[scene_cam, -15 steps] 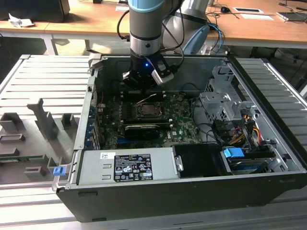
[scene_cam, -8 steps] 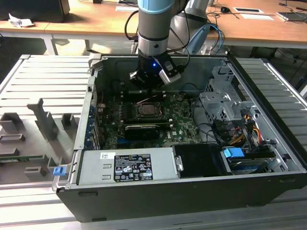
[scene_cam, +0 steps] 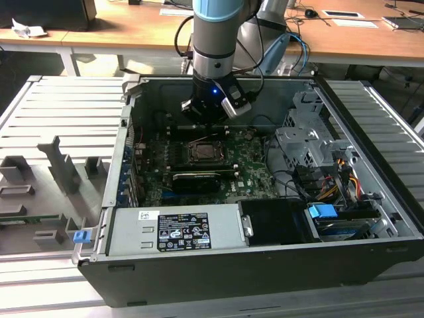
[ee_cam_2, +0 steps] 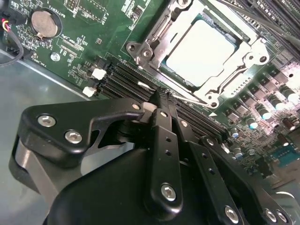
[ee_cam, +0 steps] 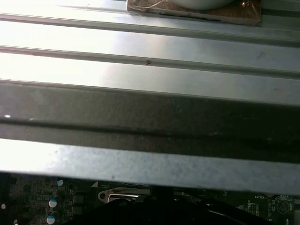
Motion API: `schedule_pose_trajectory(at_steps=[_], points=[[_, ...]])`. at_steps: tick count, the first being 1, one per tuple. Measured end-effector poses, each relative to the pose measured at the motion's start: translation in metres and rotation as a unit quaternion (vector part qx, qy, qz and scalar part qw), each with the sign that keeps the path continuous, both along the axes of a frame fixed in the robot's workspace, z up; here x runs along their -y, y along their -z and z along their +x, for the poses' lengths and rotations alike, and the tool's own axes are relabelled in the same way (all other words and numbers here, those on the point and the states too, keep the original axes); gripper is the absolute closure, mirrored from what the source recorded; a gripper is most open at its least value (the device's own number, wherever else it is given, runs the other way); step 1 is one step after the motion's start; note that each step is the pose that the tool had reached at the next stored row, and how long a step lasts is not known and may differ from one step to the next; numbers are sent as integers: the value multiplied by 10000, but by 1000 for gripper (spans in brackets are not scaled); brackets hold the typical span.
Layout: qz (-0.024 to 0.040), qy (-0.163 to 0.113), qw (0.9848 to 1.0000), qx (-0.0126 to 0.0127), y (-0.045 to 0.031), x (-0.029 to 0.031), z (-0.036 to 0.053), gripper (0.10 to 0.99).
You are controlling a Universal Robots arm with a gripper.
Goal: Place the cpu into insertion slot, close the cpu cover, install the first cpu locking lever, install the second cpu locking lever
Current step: 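Install the first cpu locking lever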
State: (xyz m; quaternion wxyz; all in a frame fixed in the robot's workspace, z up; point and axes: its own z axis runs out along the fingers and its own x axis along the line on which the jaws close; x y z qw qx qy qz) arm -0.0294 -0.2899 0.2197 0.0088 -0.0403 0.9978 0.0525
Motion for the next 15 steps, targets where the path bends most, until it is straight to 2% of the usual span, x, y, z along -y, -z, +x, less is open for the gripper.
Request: schedule_pose_trajectory(at_steps=[3, 15], points=[[-1, 15, 10000, 5, 21, 0, 6, 980], [0, 14, 10000, 6, 27, 0, 25, 980]])
